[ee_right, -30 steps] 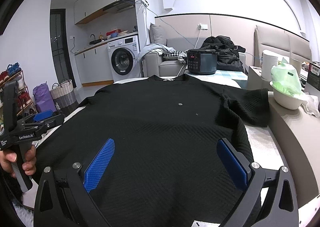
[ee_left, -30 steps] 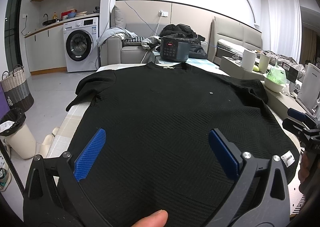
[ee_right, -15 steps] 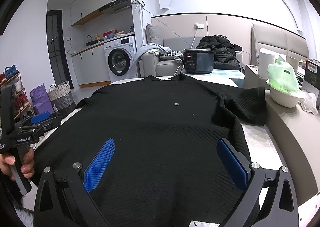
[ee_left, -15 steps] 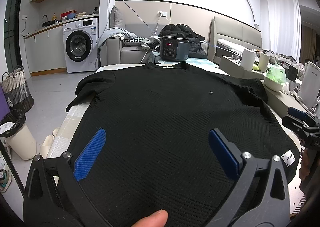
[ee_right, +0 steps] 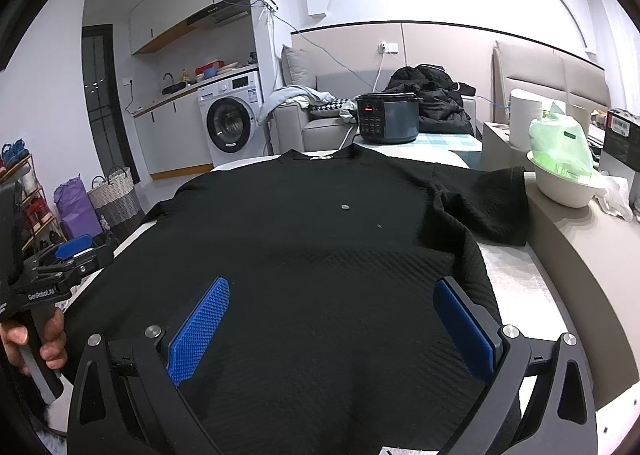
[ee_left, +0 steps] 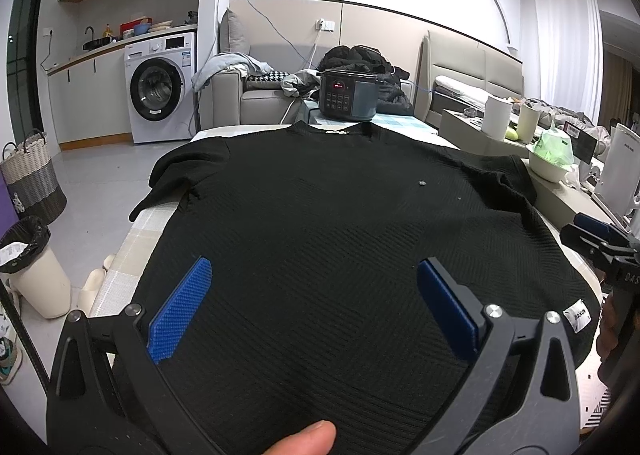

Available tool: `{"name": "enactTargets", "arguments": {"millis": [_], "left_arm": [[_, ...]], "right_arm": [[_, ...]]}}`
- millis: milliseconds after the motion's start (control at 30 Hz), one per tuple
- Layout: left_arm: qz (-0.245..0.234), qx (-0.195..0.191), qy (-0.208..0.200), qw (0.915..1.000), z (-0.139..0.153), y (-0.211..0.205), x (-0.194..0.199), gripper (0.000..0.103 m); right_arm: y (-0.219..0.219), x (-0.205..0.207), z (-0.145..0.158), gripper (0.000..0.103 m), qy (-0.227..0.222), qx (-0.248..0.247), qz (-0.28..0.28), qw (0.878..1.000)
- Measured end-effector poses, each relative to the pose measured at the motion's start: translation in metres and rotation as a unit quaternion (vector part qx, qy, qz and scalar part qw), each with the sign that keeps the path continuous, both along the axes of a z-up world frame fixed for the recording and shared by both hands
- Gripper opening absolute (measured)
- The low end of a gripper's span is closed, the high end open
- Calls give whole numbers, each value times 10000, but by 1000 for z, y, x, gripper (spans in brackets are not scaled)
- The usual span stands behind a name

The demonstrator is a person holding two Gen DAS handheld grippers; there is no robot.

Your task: Fold small clothes

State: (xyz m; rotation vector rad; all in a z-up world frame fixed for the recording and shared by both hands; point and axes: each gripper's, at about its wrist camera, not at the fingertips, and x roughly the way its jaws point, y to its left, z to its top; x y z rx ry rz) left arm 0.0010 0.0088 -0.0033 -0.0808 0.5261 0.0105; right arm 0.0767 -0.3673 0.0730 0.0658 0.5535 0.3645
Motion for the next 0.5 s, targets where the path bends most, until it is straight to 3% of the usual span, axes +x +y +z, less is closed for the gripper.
{"name": "enactTargets", "arguments": {"millis": [333,500], "left_arm": [[-18,-123,-28,9999,3,4,9,102],[23,-175,75,9998,5,8,21,102]], "right_arm": [[-14,18,7,103,203,76,-508,9985],[-45,42,9,103,658,703,-820,9920]]}}
